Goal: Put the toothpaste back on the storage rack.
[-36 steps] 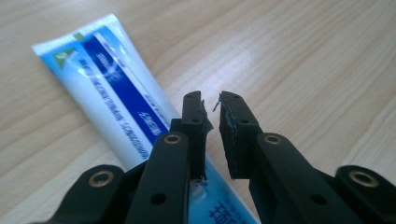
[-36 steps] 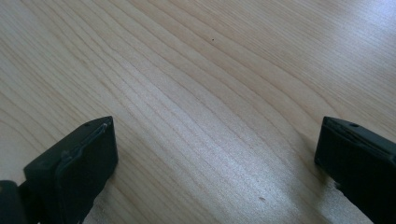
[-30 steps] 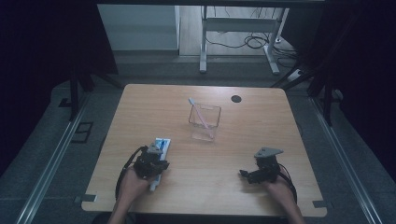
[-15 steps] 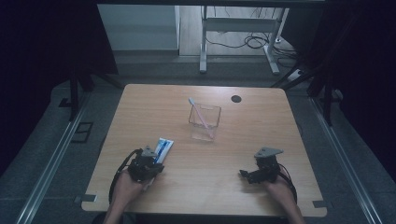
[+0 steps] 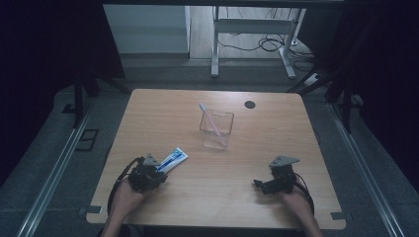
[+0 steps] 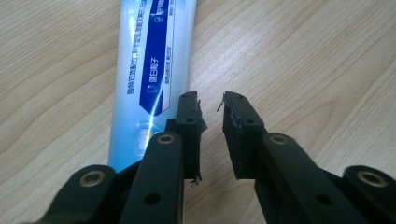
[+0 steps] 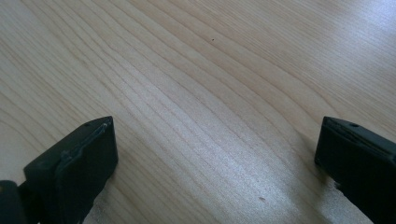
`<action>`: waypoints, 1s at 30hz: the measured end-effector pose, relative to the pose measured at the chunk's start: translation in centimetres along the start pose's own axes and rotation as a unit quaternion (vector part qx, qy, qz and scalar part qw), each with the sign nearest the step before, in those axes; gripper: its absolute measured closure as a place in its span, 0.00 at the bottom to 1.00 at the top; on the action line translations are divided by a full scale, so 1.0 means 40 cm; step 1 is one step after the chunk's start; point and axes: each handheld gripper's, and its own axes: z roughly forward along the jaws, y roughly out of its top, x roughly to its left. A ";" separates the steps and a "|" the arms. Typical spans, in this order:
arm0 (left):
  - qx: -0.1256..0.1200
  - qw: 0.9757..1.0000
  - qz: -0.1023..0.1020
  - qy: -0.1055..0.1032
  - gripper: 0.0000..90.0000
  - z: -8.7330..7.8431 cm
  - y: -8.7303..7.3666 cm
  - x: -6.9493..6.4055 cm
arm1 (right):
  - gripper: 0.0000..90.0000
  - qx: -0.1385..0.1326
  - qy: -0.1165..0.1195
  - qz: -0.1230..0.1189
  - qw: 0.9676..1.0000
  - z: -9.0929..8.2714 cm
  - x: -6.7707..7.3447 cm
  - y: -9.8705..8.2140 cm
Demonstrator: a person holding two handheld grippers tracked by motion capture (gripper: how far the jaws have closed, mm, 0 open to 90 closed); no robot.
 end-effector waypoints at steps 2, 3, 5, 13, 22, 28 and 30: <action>-0.001 1.000 -0.002 -0.001 0.81 -0.006 0.006 0.001 | 0.00 0.000 0.000 0.000 1.000 0.000 0.000 0.000; -0.001 1.000 0.000 -0.001 0.79 -0.009 0.009 0.003 | 0.00 0.000 0.000 -0.001 1.000 0.000 0.000 0.000; -0.002 1.000 0.004 0.005 0.75 -0.018 0.018 0.005 | 0.00 0.000 0.000 0.000 1.000 0.000 0.000 0.000; 0.028 0.999 -0.005 0.023 0.59 -0.029 0.039 0.031 | 0.00 0.001 0.000 0.000 1.000 0.000 0.000 0.000; 0.056 0.998 -0.009 0.018 0.46 -0.015 0.063 0.052 | 0.00 0.000 0.000 0.000 1.000 0.000 0.000 0.000; 0.079 0.997 -0.016 0.011 0.39 0.010 0.087 0.059 | 0.00 0.000 0.000 0.000 1.000 0.000 0.000 0.000; 0.090 0.996 -0.013 0.011 0.37 0.022 0.094 0.060 | 0.00 0.000 0.000 0.000 1.000 0.000 0.000 0.000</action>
